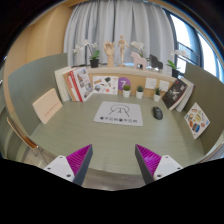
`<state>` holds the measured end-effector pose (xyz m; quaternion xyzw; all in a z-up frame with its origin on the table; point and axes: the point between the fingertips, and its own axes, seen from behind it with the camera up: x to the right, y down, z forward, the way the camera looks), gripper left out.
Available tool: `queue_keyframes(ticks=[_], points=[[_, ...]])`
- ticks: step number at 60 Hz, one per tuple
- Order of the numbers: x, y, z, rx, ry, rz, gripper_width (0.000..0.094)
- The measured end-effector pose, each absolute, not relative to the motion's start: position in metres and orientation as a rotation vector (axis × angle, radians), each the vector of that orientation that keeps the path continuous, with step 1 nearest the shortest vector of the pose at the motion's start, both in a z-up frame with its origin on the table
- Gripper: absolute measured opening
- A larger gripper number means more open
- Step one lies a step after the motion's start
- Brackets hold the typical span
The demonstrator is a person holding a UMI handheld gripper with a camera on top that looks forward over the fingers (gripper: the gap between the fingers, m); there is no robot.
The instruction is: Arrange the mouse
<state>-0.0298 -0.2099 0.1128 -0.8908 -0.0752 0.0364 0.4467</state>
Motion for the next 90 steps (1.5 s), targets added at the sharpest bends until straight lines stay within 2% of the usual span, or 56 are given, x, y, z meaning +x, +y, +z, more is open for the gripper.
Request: queue_keyframes(ticks=[11, 25, 37, 53, 62, 65, 66, 67, 70, 82, 87, 90], points=[[0.068, -0.169, 0.063, -2.298, -0.04, -0.037, 0.0856], [0.156, -0.077, 0.028, -2.339, 0.048, -0.102, 0.0859], [0.183, 0.012, 0.003, -2.376, 0.039, -0.079, 0.0847], [0.202, 0.11, -0.01, -2.368, 0.049, -0.05, 0.0826], [0.196, 0.137, -0.011, -2.348, 0.051, -0.014, 0.0676], [0.195, 0.14, -0.011, -2.341, 0.044, -0.012, 0.0544], [0.195, 0.141, -0.011, -2.336, 0.042, -0.02, 0.0535], [0.194, 0.141, -0.011, -2.334, 0.037, -0.021, 0.0454], [0.194, 0.14, -0.011, -2.33, 0.028, -0.045, 0.0442], [0.194, 0.139, -0.012, -2.375, 0.066, -0.061, 0.0291], [0.196, 0.139, -0.01, -2.411, 0.078, -0.08, 0.0286], [0.195, 0.142, 0.005, -2.401, 0.098, -0.087, 0.0288]])
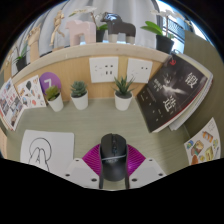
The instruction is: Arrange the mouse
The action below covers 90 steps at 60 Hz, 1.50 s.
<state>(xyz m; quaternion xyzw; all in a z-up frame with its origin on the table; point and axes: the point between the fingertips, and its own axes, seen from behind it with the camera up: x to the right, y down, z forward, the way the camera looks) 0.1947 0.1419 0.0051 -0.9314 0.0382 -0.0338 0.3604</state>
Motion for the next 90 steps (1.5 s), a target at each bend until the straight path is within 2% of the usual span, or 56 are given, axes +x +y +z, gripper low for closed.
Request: queue_keyframes(ticks=[16, 20, 24, 27, 31, 41, 47, 57, 63, 74, 77, 80, 81, 90], points=[[0.118, 0.179, 0.209, -2.068, 0.103, -0.035, 0.0288], [0.083, 0.179, 0.241, -2.021, 0.071, -0.003, 0.0288], [0.048, 0.175, 0.254, -2.0, 0.031, 0.016, 0.0288], [0.021, 0.172, 0.251, -1.996, -0.007, 0.023, 0.0286], [-0.006, 0.167, 0.225, -2.037, -0.047, 0.01, 0.0287], [-0.042, 0.151, 0.107, -2.218, -0.085, -0.003, 0.0286], [-0.048, 0.136, 0.051, -2.304, -0.093, -0.002, 0.0288], [-0.045, 0.122, 0.006, -2.383, -0.082, -0.028, 0.029], [-0.047, 0.113, -0.012, -2.42, -0.075, -0.021, 0.0339], [-0.046, 0.109, -0.013, -2.455, -0.056, -0.011, 0.049], [-0.041, 0.108, -0.005, -2.459, -0.028, -0.039, 0.0701], [-0.035, 0.11, 0.012, -2.421, -0.008, -0.078, 0.0848], [-0.034, 0.11, 0.018, -2.412, -0.005, -0.087, 0.0872], [-0.041, 0.095, 0.087, -2.329, 0.05, -0.09, 0.0862]])
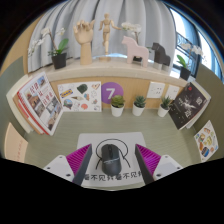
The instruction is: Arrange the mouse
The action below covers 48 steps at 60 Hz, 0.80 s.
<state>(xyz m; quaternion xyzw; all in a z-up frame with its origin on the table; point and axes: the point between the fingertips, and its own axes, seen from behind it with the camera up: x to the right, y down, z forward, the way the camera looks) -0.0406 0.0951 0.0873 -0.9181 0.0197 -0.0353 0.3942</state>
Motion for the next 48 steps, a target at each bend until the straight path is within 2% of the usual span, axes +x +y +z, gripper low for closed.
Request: queue_keyframes(ticks=[11, 20, 30, 48], points=[[-0.061, 0.05, 0.179, -2.24, 0.043, -0.061, 0.0861], [-0.069, 0.004, 0.227, -2.178, 0.008, -0.065, 0.0861], [-0.074, -0.049, 0.251, -2.146, 0.012, -0.014, 0.086], [-0.069, -0.138, 0.243, -2.146, -0.013, 0.028, 0.0855]])
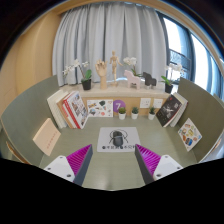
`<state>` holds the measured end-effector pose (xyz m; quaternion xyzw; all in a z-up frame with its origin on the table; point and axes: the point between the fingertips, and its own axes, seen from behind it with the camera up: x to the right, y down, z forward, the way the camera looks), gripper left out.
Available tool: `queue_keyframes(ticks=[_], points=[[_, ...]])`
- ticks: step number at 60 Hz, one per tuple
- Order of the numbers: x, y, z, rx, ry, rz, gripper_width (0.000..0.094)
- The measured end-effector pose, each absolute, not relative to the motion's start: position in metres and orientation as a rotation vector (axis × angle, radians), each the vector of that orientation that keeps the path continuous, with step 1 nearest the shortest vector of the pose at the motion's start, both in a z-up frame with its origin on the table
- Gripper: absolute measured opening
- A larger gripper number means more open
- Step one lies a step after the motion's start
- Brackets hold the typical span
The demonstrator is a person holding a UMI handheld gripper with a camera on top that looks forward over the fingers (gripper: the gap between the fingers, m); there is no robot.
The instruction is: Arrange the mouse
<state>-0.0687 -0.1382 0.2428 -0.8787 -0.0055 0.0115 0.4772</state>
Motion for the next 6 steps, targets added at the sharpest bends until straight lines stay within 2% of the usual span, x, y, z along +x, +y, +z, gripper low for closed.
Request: queue_keyframes(ticks=[6], points=[[-0.069, -0.155, 0.245, -2.136, -0.007, 0.048, 0.0854]])
